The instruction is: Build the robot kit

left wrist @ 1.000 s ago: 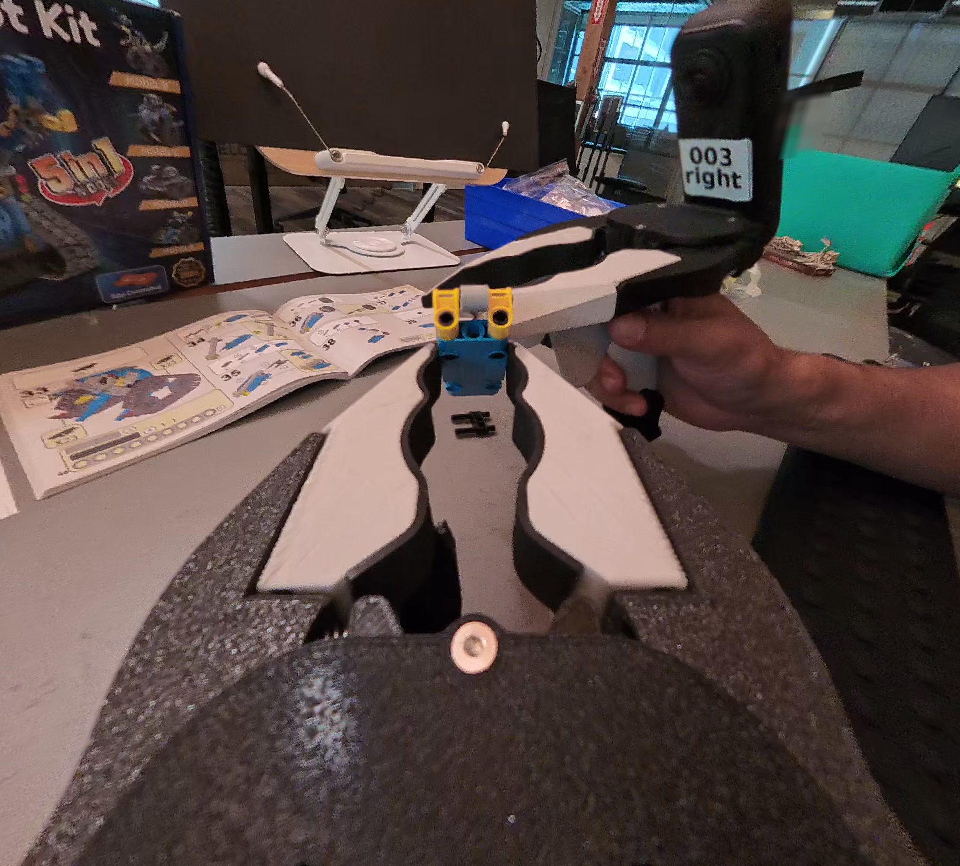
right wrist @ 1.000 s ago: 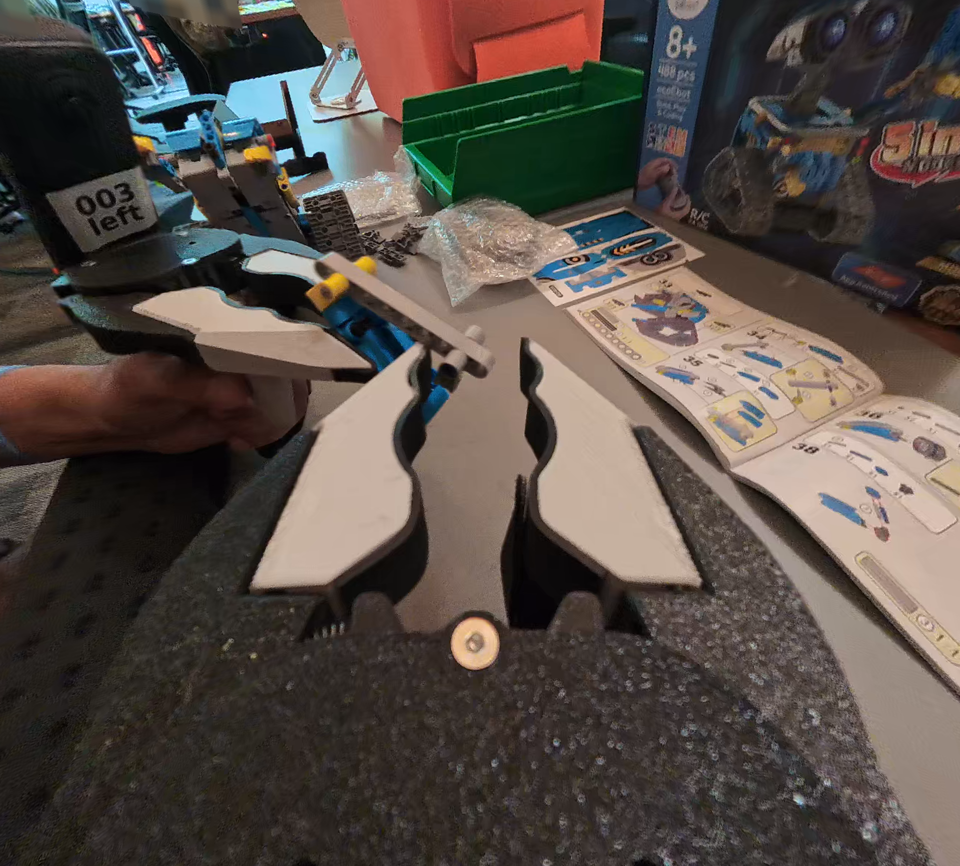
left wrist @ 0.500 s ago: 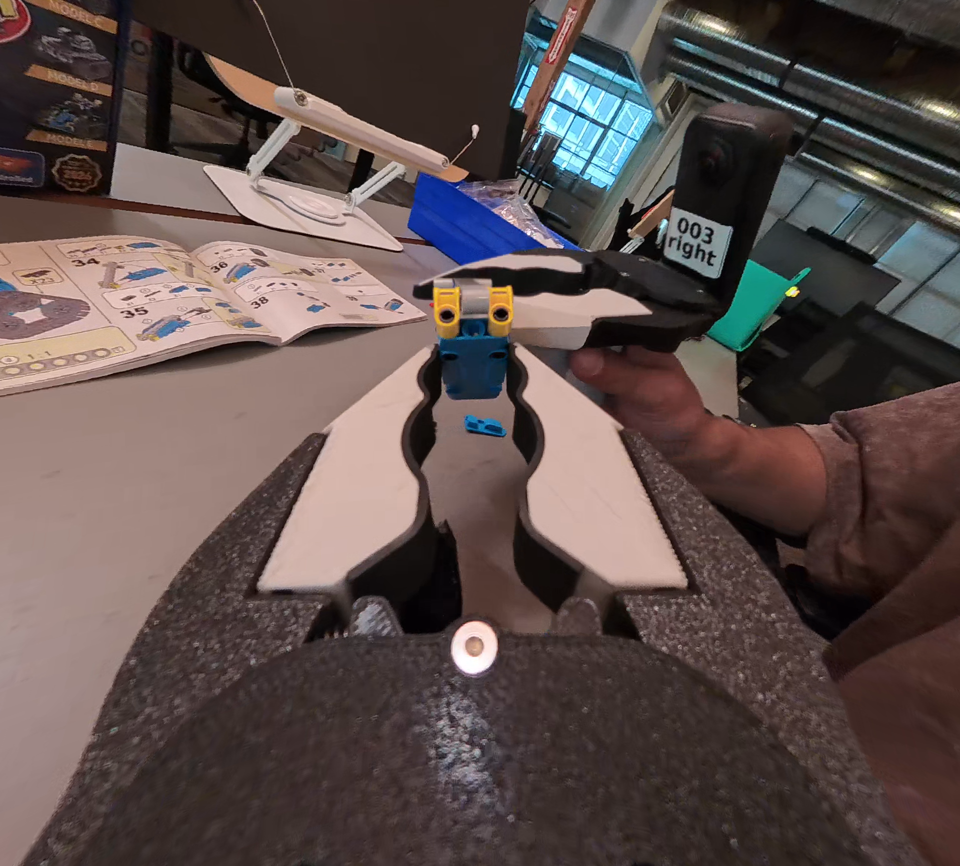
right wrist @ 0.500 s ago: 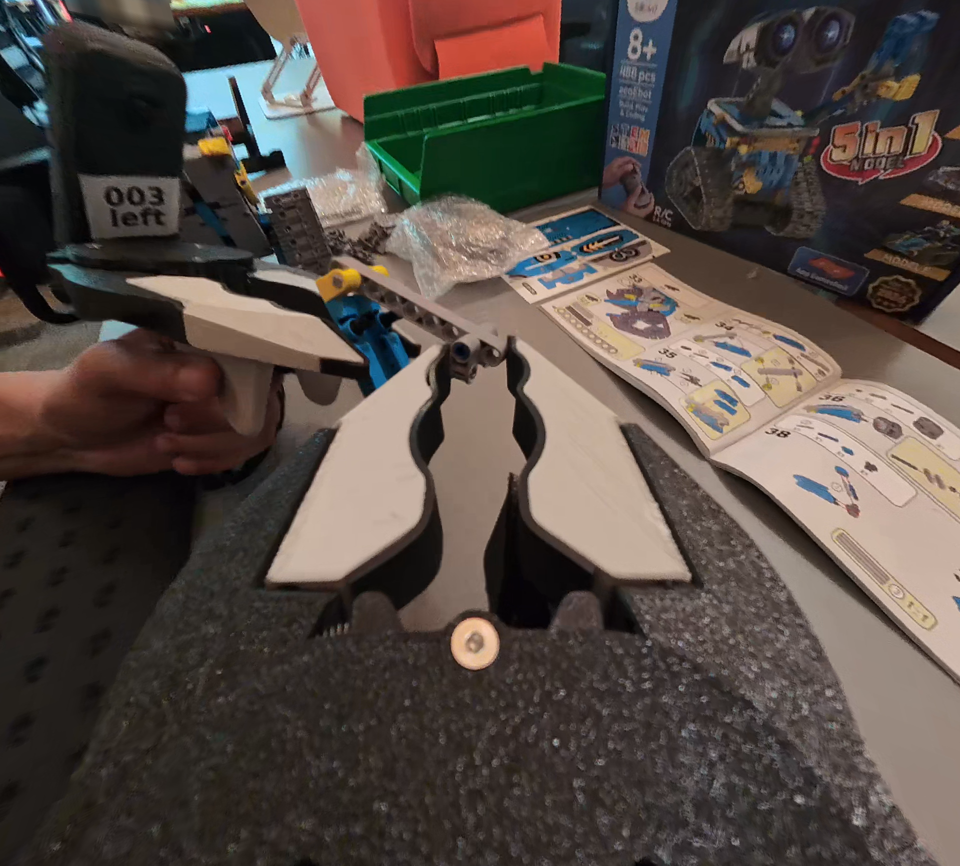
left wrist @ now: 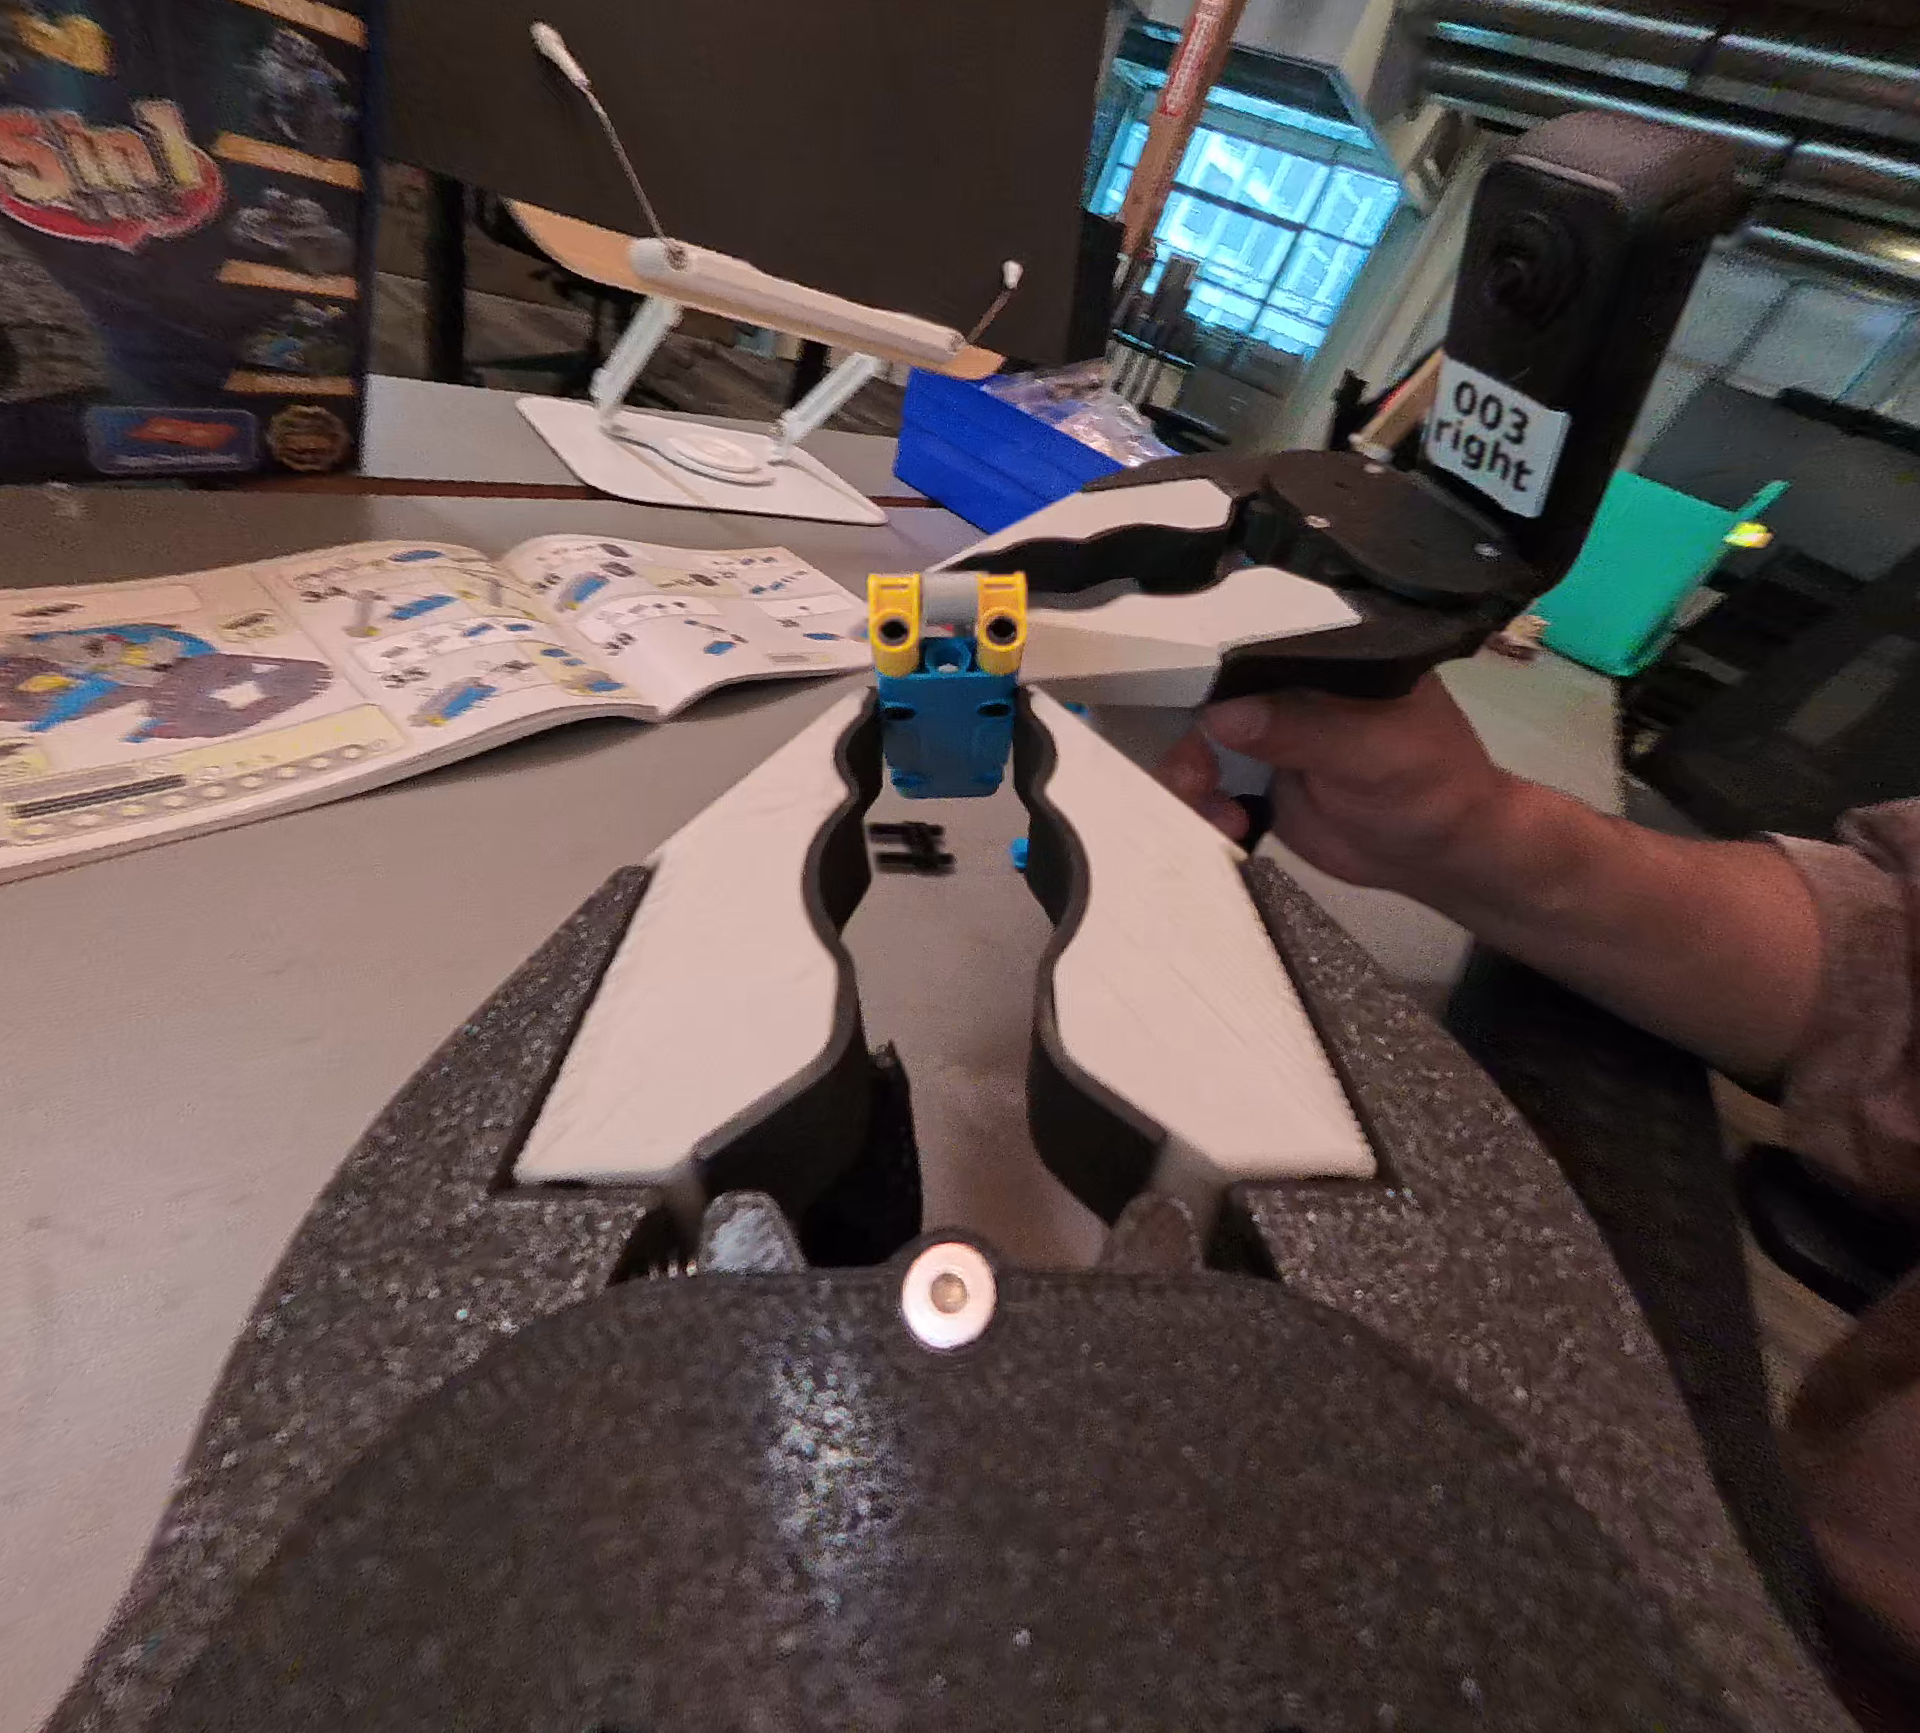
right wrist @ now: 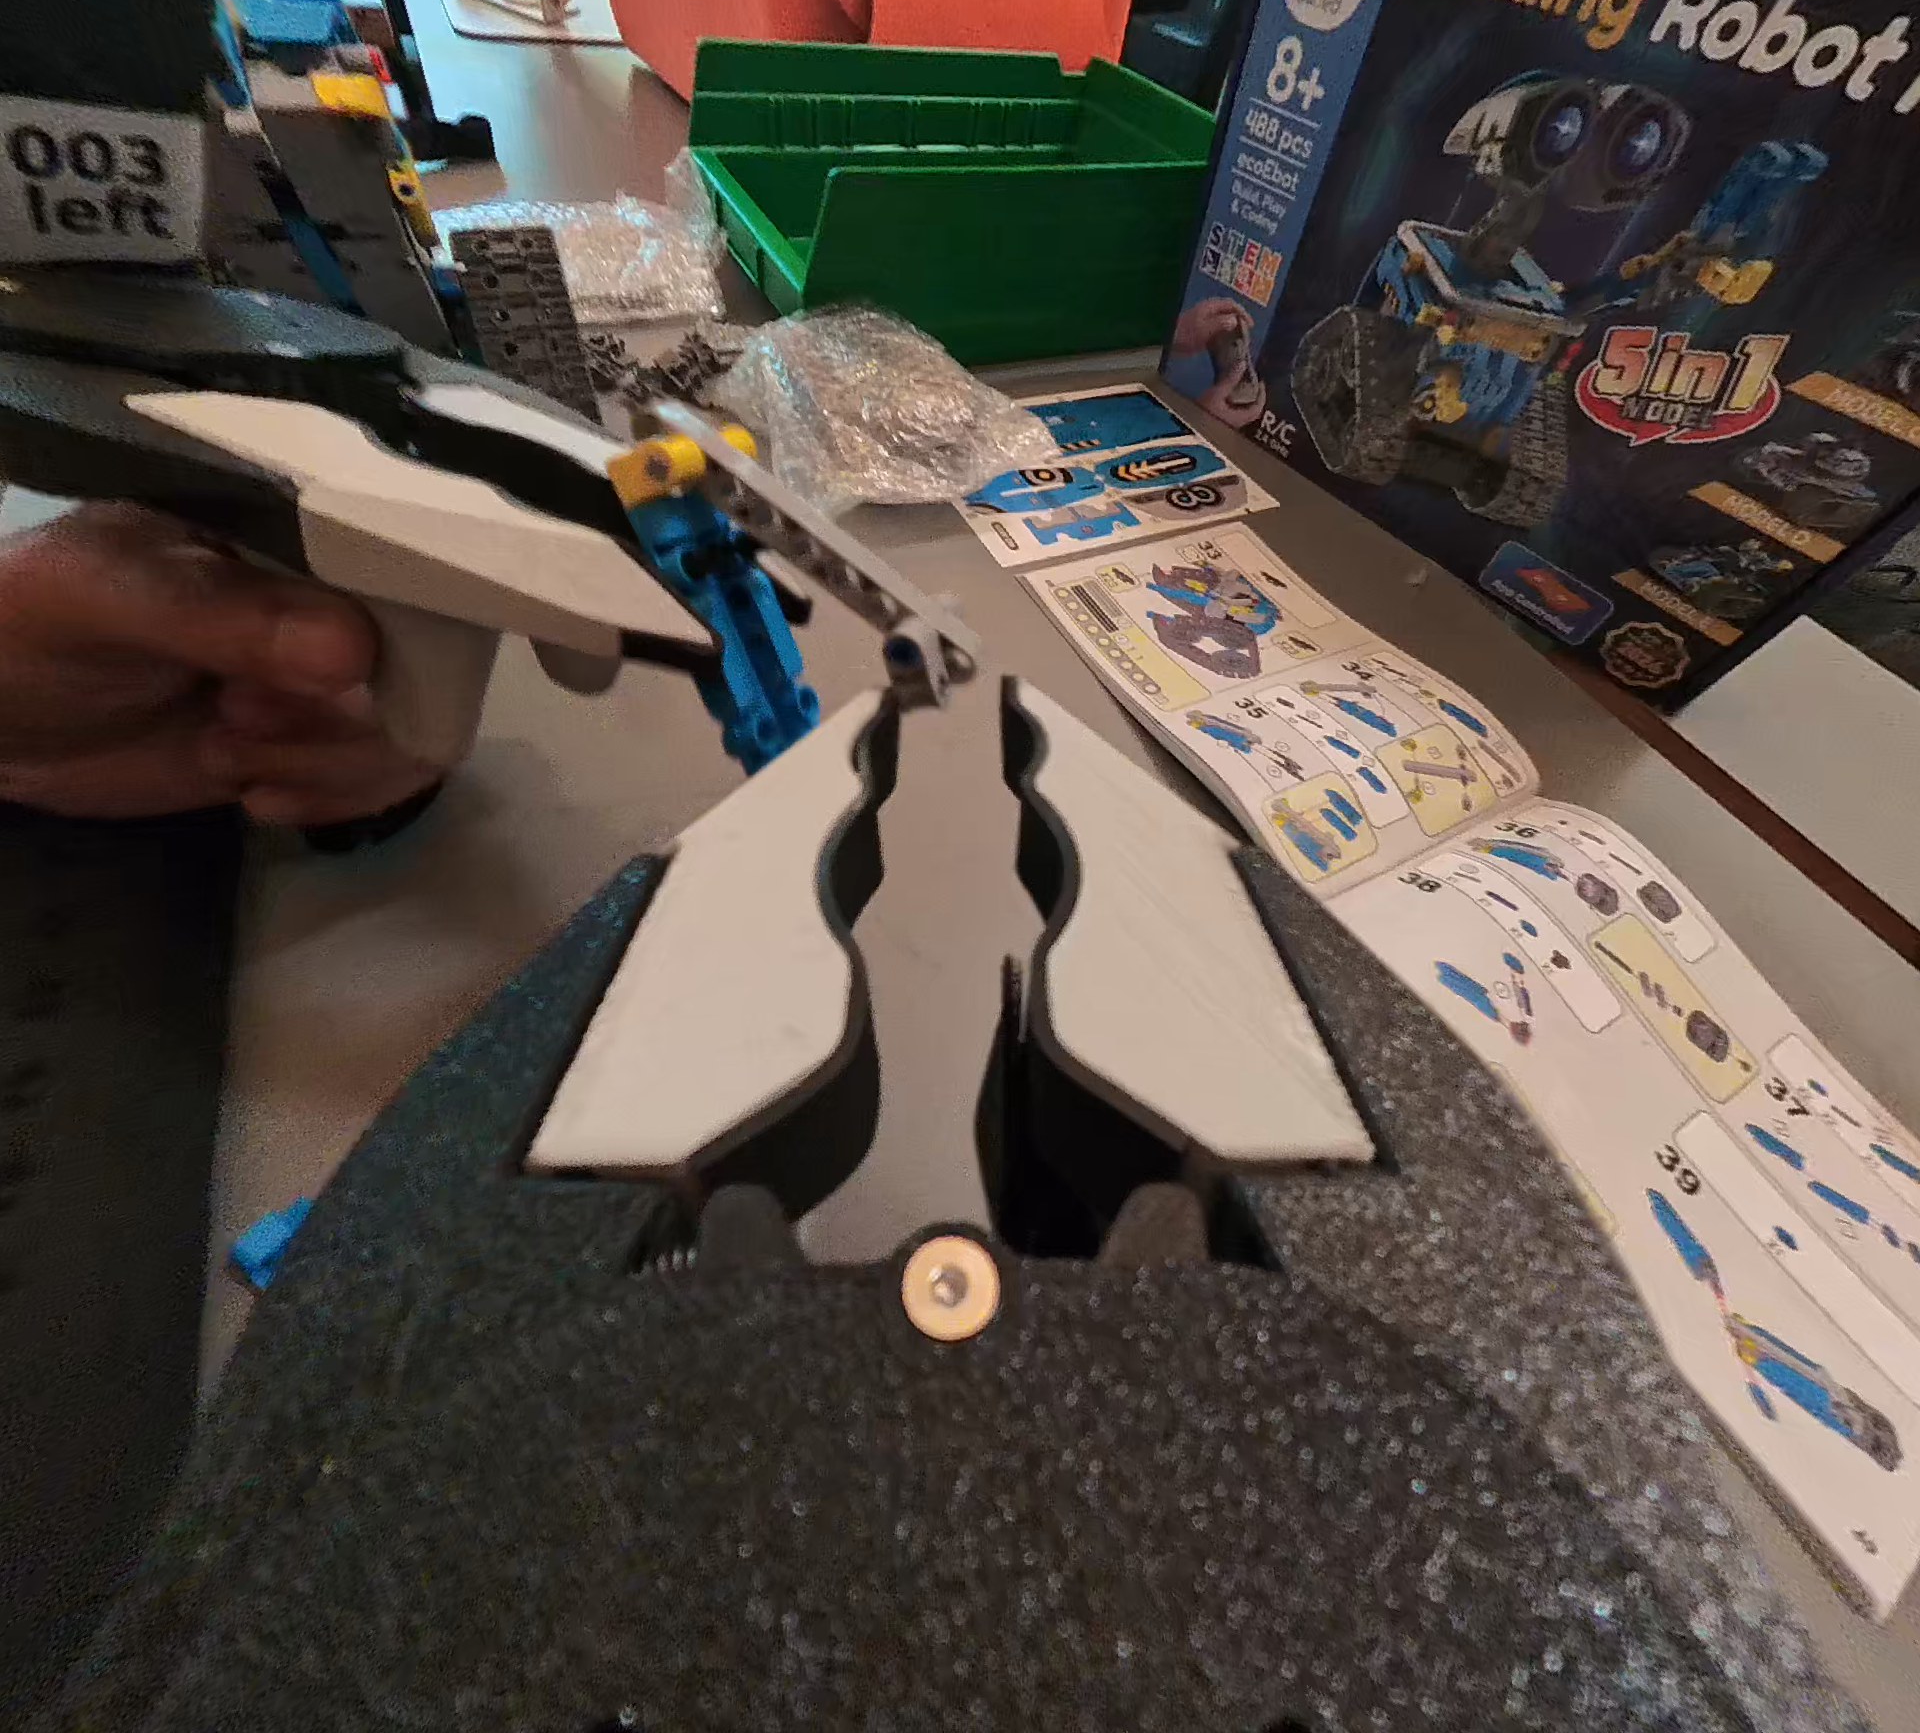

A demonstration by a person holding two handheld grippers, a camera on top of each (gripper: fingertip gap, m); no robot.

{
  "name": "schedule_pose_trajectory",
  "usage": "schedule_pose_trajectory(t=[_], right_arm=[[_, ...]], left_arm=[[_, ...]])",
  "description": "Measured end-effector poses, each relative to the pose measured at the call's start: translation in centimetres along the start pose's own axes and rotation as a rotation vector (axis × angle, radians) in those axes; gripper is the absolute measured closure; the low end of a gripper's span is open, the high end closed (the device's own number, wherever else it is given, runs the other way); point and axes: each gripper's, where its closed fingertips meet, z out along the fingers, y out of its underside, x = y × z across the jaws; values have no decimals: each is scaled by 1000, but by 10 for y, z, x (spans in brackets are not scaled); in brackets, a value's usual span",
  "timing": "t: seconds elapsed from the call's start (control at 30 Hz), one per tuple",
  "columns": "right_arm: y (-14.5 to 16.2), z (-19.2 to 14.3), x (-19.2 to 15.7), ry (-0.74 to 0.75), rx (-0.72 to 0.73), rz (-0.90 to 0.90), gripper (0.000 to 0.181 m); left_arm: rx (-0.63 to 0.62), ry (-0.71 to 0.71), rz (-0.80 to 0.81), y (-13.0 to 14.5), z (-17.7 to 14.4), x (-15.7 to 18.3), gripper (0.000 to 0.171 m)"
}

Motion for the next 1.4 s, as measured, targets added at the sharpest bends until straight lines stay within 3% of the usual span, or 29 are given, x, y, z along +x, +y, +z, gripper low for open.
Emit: schedule_pose_trajectory(t=[0.07, 0.1, 0.13, 0.2, 0.23, 0.37, 0.5, 0.73, 0.97, 1.03, 1.13, 1.27, 1.33, 1.4], right_arm=[[8, -4, 1, -80, -45, -32, 136], [13, -10, 3, -119, -80, -50, 140], [17, -19, -10, -249, -103, -88, 153], [37, -48, -56, -608, -202, -110, 147], [50, -58, -72, -715, -264, -109, 144], [88, -58, -110, -820, -418, -246, 159], [103, -59, -134, -892, -476, -295, 164], [115, -57, -148, -883, -527, -405, 167], [114, -41, -132, -786, -490, -409, 175], [111, -35, -122, -736, -485, -376, 181], [91, -36, -112, -784, -423, -149, 181], [85, -34, -72, -730, -406, 72, 181], [91, -39, -63, -724, -423, 55, 181], [95, -45, -63, -715, -411, -96, 181]], left_arm=[[4, -53, -7, -1, -4, -13, 148], [-8, -66, -31, 1, -6, -19, 148], [-19, -72, -67, 3, -6, -23, 148], [-16, -60, -123, 4, -8, -27, 148], [-16, -45, -144, 5, -7, -27, 148], [-39, 10, -197, 10, -4, -21, 148], [-54, 29, -188, 12, -2, -17, 147], [-59, 32, -195, 13, -1, -17, 147], [-67, 40, -194, 15, 0, -15, 147], [-65, 41, -198, 14, -1, -15, 148], [-75, 37, -201, 16, -1, -16, 148], [-166, 13, -181, 32, 4, -18, 147], [-235, 20, -155, 44, 9, -13, 148], [-320, 41, -117, 57, 14, -4, 148]])
